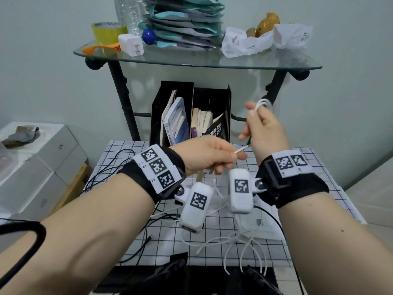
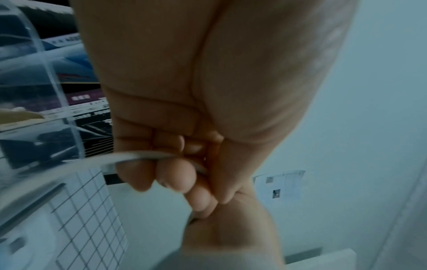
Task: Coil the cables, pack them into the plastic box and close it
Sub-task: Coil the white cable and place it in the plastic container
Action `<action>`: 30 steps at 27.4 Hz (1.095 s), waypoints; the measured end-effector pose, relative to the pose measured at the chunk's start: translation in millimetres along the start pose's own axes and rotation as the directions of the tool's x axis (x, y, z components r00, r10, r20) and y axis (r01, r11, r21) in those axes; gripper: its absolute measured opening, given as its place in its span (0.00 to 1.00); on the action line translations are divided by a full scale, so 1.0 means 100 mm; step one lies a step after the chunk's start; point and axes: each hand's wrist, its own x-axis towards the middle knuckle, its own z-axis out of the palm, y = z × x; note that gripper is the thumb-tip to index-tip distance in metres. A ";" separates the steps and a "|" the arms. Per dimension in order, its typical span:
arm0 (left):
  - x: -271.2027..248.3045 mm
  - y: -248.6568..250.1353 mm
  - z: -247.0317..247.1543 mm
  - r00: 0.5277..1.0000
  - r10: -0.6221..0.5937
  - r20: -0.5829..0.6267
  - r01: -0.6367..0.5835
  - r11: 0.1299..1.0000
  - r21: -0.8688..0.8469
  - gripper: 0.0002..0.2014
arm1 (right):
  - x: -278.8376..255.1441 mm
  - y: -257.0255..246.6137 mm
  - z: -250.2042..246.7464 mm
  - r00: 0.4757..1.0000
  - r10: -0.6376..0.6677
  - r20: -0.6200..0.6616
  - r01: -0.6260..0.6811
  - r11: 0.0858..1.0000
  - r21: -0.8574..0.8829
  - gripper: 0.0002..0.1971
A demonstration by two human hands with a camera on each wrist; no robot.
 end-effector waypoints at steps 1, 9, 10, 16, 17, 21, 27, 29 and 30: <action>0.00 0.04 -0.01 1.000 0.020 -0.016 -0.019 0.999 0.029 0.12 | -0.02 -0.01 0.01 0.997 0.006 0.079 0.000 0.997 -0.076 0.11; 0.02 0.13 -0.15 0.936 0.207 -0.285 -0.181 0.977 0.115 0.04 | -0.14 -0.14 0.03 0.884 0.254 0.392 -0.174 0.958 -0.227 0.34; 0.04 0.12 -0.17 0.925 0.230 -0.302 -0.211 0.973 0.092 0.03 | -0.15 -0.17 0.02 0.862 0.274 0.426 -0.194 0.955 -0.223 0.37; 0.01 0.05 -0.22 0.911 0.194 -0.363 -0.188 0.981 0.052 0.04 | -0.25 -0.21 0.03 0.770 0.253 0.586 -0.426 0.887 0.177 0.22; 0.00 0.04 -0.21 0.923 0.164 -0.349 -0.165 0.986 0.027 0.07 | -0.26 -0.21 0.04 0.765 0.255 0.592 -0.467 0.852 0.236 0.21; 0.00 0.02 -0.18 0.923 0.134 -0.361 -0.170 0.983 -0.071 0.12 | -0.28 -0.22 0.09 0.777 0.271 0.568 -0.513 0.797 0.320 0.22; 0.04 -0.07 -0.23 0.888 0.123 -0.443 -0.172 0.982 -0.073 0.09 | -0.31 -0.18 0.12 0.755 0.294 0.586 -0.537 0.790 0.296 0.14; 0.04 -0.10 -0.23 0.895 0.101 -0.435 -0.169 0.978 -0.122 0.10 | -0.30 -0.17 0.11 0.741 0.309 0.596 -0.564 0.768 0.303 0.15; 0.04 -0.10 -0.22 0.903 0.095 -0.418 -0.174 0.973 -0.155 0.10 | -0.29 -0.18 0.10 0.741 0.311 0.595 -0.579 0.746 0.331 0.15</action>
